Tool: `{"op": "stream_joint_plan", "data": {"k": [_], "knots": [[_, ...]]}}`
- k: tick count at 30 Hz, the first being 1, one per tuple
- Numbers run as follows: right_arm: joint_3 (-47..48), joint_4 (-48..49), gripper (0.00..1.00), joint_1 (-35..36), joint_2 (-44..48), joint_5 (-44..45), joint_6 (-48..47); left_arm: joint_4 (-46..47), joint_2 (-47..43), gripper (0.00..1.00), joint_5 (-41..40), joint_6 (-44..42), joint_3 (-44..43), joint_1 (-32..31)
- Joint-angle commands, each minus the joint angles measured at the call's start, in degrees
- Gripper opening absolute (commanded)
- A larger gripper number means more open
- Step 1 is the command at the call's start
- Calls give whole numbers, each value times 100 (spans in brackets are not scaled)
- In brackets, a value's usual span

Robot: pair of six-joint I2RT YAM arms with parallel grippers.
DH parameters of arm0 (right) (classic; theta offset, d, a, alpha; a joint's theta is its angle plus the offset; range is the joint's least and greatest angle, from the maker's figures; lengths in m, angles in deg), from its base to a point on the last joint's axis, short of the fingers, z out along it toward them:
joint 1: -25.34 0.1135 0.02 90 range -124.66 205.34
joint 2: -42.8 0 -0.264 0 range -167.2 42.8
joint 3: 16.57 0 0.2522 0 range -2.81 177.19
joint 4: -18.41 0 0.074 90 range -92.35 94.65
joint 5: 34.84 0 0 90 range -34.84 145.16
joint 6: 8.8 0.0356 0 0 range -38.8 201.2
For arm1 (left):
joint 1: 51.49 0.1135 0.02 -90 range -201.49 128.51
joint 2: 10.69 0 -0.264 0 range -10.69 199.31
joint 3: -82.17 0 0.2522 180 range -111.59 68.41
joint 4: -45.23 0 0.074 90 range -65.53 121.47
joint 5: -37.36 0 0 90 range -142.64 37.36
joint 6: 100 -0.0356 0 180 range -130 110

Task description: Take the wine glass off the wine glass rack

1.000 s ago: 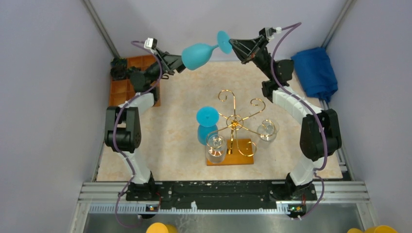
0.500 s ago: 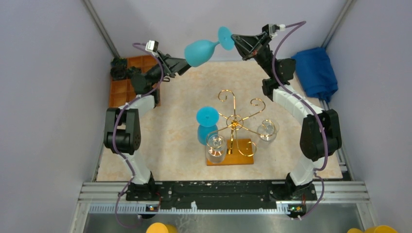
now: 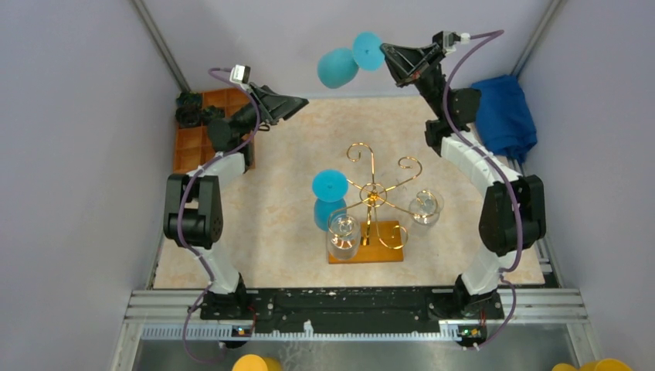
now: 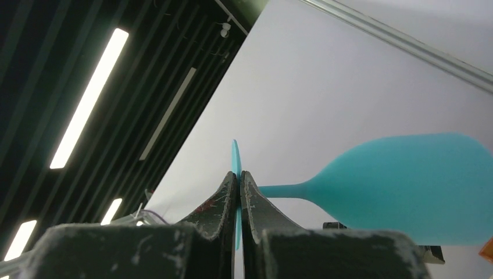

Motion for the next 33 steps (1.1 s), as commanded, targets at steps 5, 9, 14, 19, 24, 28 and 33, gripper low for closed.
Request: {"op": "stream_joint_plan", "data": {"k": [5,9,14,19,24,28,33], "knots": [[225,127,0,256,94,-128,-20,941,-101,77,21,-24,-16,-15],[294,-79,0,539,29,-224,-162,933,-133,77,4,-27,-38,-15],[98,-16,0,748,-32,-238,-179,944,-202,77,18,23,-100,-15],[-205,280,0,787,-78,-184,-22,1005,-413,73,-13,112,-92,-15],[-299,728,0,795,-221,-160,346,1270,-819,57,-129,344,-14,-15],[-192,963,0,807,-341,-209,574,1170,-1179,44,-146,266,127,-24],[-122,953,0,884,-380,-274,613,1092,-1384,11,-113,269,257,-33]]}}
